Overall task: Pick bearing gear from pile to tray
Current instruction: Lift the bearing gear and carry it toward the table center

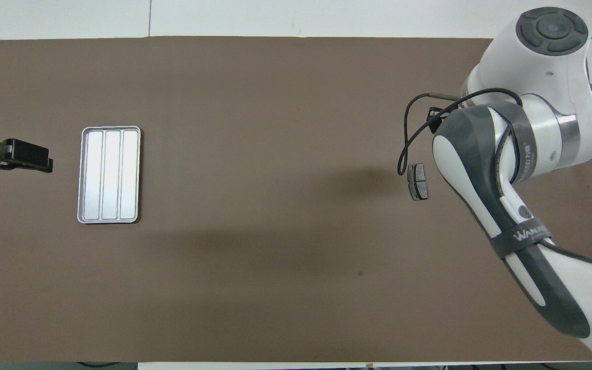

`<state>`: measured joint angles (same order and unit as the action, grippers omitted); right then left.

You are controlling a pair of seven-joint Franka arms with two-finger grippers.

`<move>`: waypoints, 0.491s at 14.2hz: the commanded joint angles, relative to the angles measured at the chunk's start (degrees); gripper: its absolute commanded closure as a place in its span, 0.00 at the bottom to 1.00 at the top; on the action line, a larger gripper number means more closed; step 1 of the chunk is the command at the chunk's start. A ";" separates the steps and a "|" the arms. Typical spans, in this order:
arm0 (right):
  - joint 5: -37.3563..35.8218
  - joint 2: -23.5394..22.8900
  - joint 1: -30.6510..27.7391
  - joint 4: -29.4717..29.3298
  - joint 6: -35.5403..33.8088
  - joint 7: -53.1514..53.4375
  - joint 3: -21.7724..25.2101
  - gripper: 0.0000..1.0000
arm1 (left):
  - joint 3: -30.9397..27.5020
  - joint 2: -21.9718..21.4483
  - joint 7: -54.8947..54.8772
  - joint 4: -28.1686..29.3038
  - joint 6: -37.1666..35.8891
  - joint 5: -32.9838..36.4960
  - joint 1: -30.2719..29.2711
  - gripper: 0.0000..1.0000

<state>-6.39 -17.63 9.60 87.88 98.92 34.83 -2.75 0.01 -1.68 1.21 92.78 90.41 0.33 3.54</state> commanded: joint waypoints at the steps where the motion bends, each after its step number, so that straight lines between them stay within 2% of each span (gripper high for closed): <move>1: 1.64 0.67 4.53 -1.74 -2.76 9.08 -0.15 1.00 | -0.63 -0.87 0.55 1.08 0.38 -0.68 0.68 0.00; 7: 7.53 1.37 15.43 -1.84 -1.71 34.22 -0.15 1.00 | -0.63 -0.87 0.55 1.08 0.38 -0.68 0.68 0.00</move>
<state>-0.89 -16.70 23.31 86.51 96.99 63.59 -3.11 0.01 -1.68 1.21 92.78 90.41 0.33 3.54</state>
